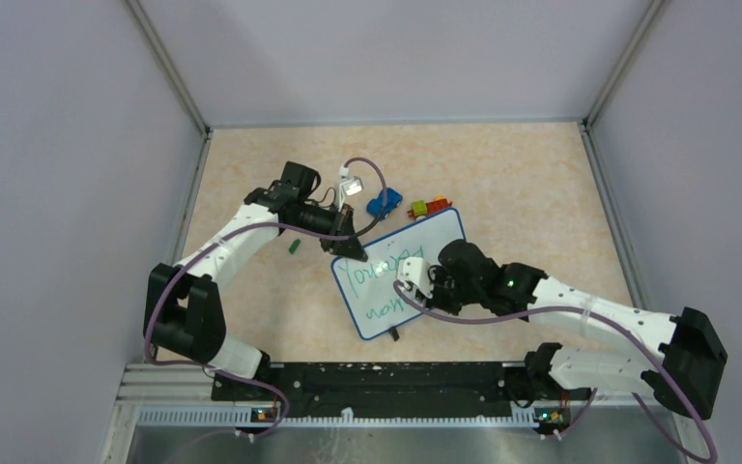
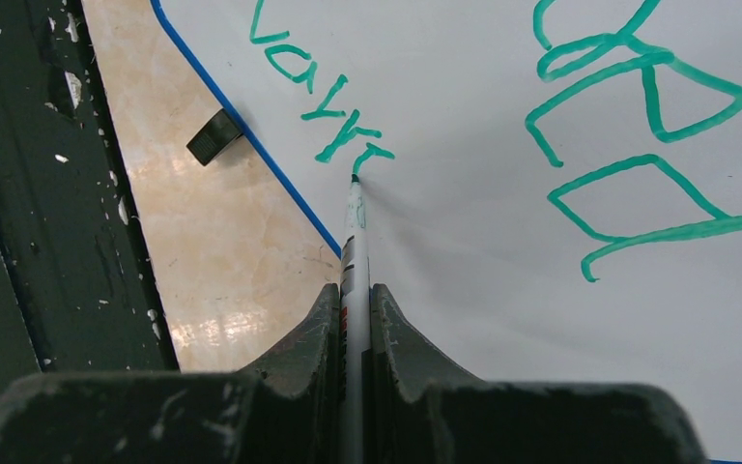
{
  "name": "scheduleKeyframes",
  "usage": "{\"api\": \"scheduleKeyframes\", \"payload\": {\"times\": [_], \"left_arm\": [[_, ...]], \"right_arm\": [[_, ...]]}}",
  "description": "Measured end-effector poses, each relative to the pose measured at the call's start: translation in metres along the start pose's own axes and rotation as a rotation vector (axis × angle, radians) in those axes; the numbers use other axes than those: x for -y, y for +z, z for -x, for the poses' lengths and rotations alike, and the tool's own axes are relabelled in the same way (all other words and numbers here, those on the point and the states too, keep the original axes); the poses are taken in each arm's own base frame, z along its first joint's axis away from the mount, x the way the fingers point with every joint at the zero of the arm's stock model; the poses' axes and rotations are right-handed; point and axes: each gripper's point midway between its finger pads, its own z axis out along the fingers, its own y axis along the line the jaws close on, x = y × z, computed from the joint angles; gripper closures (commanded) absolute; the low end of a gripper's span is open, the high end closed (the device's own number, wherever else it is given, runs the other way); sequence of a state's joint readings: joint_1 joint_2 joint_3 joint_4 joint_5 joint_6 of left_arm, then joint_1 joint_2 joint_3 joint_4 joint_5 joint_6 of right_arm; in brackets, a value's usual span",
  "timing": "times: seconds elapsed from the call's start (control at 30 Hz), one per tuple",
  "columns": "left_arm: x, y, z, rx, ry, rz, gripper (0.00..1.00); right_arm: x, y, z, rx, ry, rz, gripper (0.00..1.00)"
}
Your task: Write a sentence on the whiteboard
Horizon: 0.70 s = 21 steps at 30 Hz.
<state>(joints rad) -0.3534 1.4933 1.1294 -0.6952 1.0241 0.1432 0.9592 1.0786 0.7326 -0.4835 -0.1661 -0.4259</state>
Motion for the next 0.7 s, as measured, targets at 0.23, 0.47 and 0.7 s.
{"api": "scheduleKeyframes", "payload": {"times": [0.23, 0.47, 0.7], "left_arm": [[0.0, 0.0, 0.0, 0.0, 0.0, 0.0, 1.0], [0.0, 0.0, 0.0, 0.0, 0.0, 0.0, 1.0], [0.0, 0.0, 0.0, 0.0, 0.0, -0.001, 1.0]], "right_arm": [[-0.001, -0.008, 0.006, 0.029, -0.005, 0.0, 1.0], [0.005, -0.016, 0.026, 0.08, -0.014, -0.016, 1.0], [0.011, -0.009, 0.022, 0.054, -0.01, -0.041, 1.0]]}}
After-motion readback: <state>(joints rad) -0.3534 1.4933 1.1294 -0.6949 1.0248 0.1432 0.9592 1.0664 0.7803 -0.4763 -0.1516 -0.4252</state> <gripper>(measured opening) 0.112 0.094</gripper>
